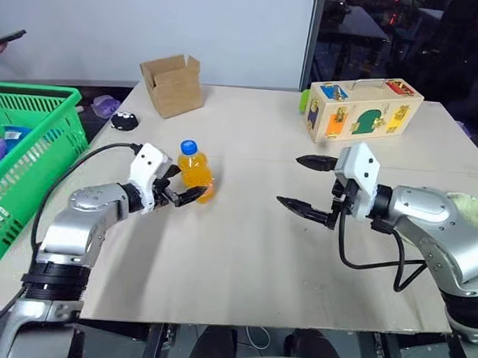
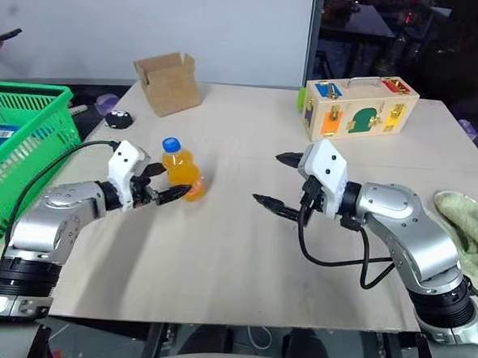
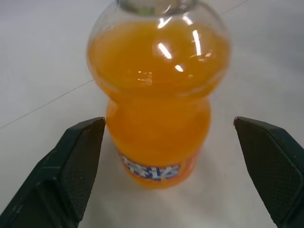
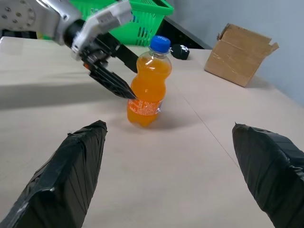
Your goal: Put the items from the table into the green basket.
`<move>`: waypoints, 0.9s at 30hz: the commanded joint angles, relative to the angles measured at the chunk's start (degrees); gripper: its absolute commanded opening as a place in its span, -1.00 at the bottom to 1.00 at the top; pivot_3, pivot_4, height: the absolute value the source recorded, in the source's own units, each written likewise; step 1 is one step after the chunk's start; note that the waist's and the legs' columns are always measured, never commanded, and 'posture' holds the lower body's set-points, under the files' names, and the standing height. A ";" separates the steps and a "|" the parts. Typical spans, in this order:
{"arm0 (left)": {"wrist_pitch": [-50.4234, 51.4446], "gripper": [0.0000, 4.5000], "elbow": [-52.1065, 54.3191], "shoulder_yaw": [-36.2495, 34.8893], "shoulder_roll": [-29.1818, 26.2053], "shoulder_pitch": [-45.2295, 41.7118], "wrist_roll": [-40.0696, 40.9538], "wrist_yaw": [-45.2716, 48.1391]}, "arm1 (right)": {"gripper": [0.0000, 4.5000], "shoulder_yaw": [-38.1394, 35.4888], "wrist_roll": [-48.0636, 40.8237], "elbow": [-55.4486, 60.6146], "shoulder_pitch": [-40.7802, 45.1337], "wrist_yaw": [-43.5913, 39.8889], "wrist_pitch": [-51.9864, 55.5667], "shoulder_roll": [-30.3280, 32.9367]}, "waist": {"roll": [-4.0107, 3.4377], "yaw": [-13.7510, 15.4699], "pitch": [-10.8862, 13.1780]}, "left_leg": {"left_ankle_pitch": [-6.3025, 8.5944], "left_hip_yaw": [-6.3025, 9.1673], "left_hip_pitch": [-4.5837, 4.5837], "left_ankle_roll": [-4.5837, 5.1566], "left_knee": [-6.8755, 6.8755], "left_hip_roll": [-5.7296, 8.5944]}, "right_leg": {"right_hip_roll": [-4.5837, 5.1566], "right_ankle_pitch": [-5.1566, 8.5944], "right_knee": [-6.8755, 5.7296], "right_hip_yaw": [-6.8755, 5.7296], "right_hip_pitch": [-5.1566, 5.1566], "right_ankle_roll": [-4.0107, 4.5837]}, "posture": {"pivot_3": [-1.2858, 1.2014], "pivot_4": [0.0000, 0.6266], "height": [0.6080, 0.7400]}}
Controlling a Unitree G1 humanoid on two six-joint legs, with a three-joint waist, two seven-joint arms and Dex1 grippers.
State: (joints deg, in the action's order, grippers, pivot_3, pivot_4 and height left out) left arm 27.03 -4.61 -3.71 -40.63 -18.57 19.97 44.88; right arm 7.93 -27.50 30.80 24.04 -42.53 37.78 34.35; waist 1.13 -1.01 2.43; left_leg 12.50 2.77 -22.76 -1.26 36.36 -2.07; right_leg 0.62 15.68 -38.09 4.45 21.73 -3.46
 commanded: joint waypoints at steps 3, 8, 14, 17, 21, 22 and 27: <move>-3.42 0.99 -5.20 1.46 1.71 -4.80 -3.98 -0.95 | 1.00 -2.05 -1.34 3.05 0.61 -0.07 0.29 0.86 | 0.01 -0.29 -0.01 | 0.00 0.00 -0.01 0.00 0.01 0.00 | -0.01 0.00 0.01 0.02 0.00 0.00 | 0.00 -1.00 1.00; -4.78 0.58 -7.00 1.62 3.05 -5.84 -4.28 0.41 | 1.00 -2.04 -1.49 3.53 0.41 0.08 0.28 1.44 | 0.01 -1.18 -0.01 | 0.00 0.01 -0.04 0.00 0.00 0.00 | -0.01 0.00 0.03 0.02 0.01 0.01 | -0.01 -1.00 1.00; -5.84 0.38 -5.43 -0.44 3.23 -5.14 -3.07 0.98 | 1.00 -1.44 -1.52 3.85 -0.07 -0.06 0.50 1.74 | 0.01 -1.38 -0.01 | 0.00 0.02 -0.04 0.00 0.01 0.00 | 0.00 0.00 0.02 0.02 0.00 0.00 | 0.00 -1.00 1.00; -5.12 0.38 -3.01 -3.61 3.47 -5.03 -0.62 0.18 | 1.00 -0.55 -1.45 3.36 0.42 -0.86 0.14 1.56 | 0.03 -1.41 0.01 | 0.00 0.01 -0.07 0.00 0.01 0.00 | 0.00 0.00 0.03 0.03 0.01 0.00 | 0.01 -1.00 1.00; -0.82 0.38 0.82 -12.10 3.35 -6.21 5.66 -3.46 | 1.00 3.01 -0.55 -1.28 4.96 -2.42 -2.66 -2.98 | 0.07 -1.68 0.04 | 0.00 0.05 -0.08 0.00 -0.01 -0.05 | -0.06 -0.01 0.00 0.01 0.04 0.00 | 0.05 -1.00 1.00; 0.07 0.38 1.26 -13.46 3.30 -6.51 6.57 -4.38 | 1.00 3.58 -0.21 -2.42 5.94 -2.62 -3.39 -4.14 | 0.07 -1.75 0.04 | 0.00 0.06 -0.06 0.00 -0.01 -0.10 | -0.12 -0.01 0.00 0.01 0.04 0.01 | 0.08 -1.00 1.00; 2.00 0.38 -4.46 -27.03 -1.50 -15.41 9.26 -16.21 | 1.00 8.70 3.68 -13.04 14.80 -2.43 -9.84 -15.23 | 0.15 -1.04 0.06 | 0.00 0.26 -0.02 0.00 0.00 -0.12 | -0.21 -0.02 -0.16 -0.10 0.04 0.01 | 0.15 -1.00 1.00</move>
State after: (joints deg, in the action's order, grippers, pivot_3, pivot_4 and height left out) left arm 30.73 -8.62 -23.62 -38.13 -29.42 28.25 32.96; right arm 15.67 -25.14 19.65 36.03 -44.59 31.46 21.23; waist 1.28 -2.05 2.49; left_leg 12.50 3.05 -22.77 -1.26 36.36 -2.19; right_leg 0.40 15.66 -38.25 4.35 21.77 -3.44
